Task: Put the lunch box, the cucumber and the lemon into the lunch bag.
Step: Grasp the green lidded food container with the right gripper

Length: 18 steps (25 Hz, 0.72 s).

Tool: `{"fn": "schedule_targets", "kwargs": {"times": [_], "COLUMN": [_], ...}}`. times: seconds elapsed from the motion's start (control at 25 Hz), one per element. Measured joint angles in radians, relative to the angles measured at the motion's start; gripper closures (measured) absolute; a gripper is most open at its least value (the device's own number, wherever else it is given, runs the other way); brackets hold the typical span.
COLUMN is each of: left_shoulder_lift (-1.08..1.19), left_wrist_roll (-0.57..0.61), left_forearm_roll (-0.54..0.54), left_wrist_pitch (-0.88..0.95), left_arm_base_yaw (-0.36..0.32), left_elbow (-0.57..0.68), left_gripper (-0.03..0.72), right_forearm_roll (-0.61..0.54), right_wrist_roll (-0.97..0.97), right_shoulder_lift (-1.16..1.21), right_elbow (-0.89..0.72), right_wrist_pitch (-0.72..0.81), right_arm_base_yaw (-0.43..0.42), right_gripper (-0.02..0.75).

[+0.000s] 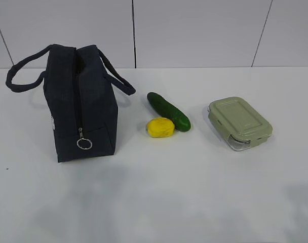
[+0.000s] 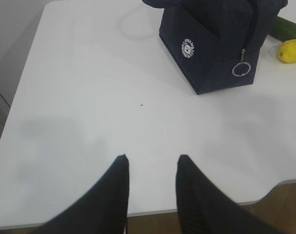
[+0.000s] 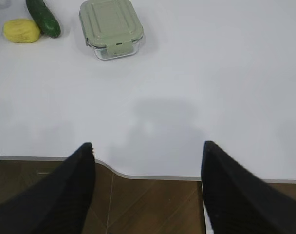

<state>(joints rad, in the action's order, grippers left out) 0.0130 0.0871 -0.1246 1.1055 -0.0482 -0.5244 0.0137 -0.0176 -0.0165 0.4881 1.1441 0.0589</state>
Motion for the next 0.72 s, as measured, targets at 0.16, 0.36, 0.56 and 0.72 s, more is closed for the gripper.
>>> {"fn": "schedule_targets", "kwargs": {"times": [0.16,0.36,0.56,0.72], "left_shoulder_lift": [0.000,0.000,0.000,0.000], "left_wrist_roll": [0.000,0.000,0.000,0.000], "left_forearm_roll": [0.000,0.000,0.000,0.000], "left_wrist_pitch": [0.000,0.000,0.000,0.000], "left_arm_base_yaw": [0.000,0.000,0.000,0.000], "left_elbow": [0.000,0.000,0.000,0.000], "left_gripper": [0.453,0.453,0.453,0.453], "right_forearm_roll": [0.000,0.000,0.004,0.023], "right_wrist_roll": [0.000,0.000,0.000,0.000], "right_shoulder_lift": [0.000,0.000,0.005,0.090], "right_elbow": [0.000,0.000,0.000,0.008], "right_wrist_pitch": [0.000,0.000,0.000,0.003], "right_arm_base_yaw": [0.000,0.000,0.000,0.000], "right_gripper": [0.230,0.230,0.229,0.230]}}
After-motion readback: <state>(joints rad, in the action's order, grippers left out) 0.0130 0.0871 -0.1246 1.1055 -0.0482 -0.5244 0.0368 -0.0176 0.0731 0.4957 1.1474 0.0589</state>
